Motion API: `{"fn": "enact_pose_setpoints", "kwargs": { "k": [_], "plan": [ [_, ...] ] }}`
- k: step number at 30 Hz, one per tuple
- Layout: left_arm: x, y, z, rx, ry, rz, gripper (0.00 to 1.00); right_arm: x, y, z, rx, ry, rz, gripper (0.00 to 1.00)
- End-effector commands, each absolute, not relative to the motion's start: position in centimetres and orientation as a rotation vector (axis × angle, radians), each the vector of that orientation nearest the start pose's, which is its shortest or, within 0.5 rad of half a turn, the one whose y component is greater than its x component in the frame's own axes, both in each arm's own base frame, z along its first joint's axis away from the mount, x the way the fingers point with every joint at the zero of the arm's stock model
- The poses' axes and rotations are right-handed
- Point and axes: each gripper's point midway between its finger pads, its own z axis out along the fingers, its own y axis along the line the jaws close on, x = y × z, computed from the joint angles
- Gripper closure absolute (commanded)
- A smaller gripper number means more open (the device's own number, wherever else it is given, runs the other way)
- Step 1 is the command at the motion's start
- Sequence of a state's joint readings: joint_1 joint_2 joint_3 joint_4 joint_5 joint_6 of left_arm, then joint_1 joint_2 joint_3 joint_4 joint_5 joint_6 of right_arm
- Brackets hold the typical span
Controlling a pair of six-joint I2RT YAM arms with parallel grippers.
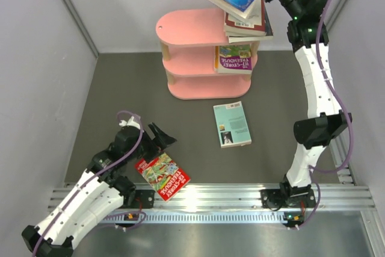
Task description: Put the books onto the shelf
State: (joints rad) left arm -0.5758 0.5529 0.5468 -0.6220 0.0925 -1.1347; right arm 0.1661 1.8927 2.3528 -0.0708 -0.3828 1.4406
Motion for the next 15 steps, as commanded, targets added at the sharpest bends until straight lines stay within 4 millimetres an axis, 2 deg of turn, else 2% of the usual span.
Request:
{"fn": "enact_pose_setpoints", "kwargs": {
  "k": [1,4,10,11,15],
  "plan": [
    [16.6,-17.4,17.3,-0.595,2.264,-1.057,0.08,42.1,13.6,70.1,0.552,0.931,1.620,1.00],
    [16.7,-17.3,17.6,-0.600,2.255,-1.057,0.08,41.8,11.7,70.8,0.653,0.872,1.588,1.00],
    [16.6,-17.2,17.6,-0.604,2.249,-1.064,0.08,39.7,8.5,71.7,0.796,0.810,1.459,1.00],
    [16.5,-17.3,17.5,-0.599,2.251,-1.067,0.08,39.3,7.7,71.3,0.820,0.814,1.392,1.00],
    [16.2,-17.4,17.6,-0.585,2.264,-1.075,0.08,38.6,6.8,70.0,0.877,0.847,1.259,1.00]
  ]
}}
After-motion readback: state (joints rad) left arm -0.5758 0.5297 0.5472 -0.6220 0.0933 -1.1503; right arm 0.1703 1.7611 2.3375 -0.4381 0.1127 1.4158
